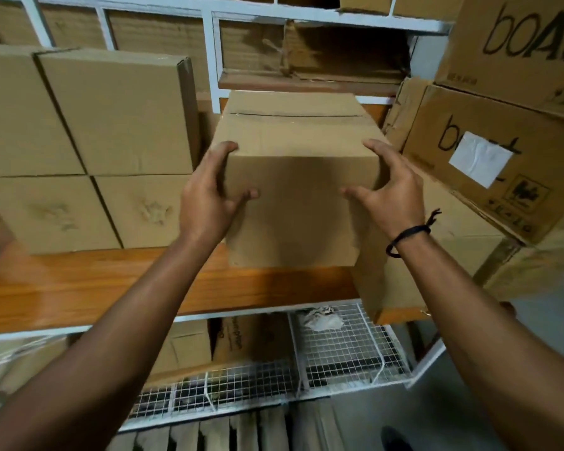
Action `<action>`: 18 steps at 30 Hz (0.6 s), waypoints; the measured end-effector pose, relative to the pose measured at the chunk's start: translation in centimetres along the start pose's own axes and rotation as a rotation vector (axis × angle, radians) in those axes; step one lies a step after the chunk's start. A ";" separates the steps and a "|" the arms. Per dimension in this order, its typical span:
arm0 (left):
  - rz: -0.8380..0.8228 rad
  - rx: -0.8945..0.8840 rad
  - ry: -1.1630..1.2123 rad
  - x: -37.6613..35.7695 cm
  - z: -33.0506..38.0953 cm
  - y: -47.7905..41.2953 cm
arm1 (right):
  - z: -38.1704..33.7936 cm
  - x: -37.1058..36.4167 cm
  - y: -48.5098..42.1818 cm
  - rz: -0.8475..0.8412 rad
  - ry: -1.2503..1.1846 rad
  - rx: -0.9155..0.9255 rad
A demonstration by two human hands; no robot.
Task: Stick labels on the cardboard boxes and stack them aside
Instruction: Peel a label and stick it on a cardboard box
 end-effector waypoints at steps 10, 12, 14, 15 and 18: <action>0.004 0.088 -0.082 8.5 -4.3 9.2 | -2.6 -6.5 10.4 -0.106 -0.074 -0.034; -0.009 0.123 -0.093 10.0 -6.5 10.8 | -3.0 -9.0 12.0 -0.130 -0.086 -0.020; -0.037 0.169 -0.086 11.6 -8.9 12.4 | -3.6 -11.9 13.4 -0.156 -0.071 -0.018; -0.052 0.185 -0.091 12.4 -10.1 13.1 | -3.8 -13.5 14.1 -0.170 -0.062 -0.023; -0.083 0.233 -0.116 15.0 -13.7 14.2 | -4.4 -18.4 16.3 -0.209 -0.042 -0.046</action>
Point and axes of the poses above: each hand's wrist, its own y-axis away from the middle knuckle, its own x-axis out of the back of the hand, z = x × y, the point moved 7 cm from there along -y, towards the middle knuckle, and after that the axes turned 1 degree about -x, right-handed, at the moved point
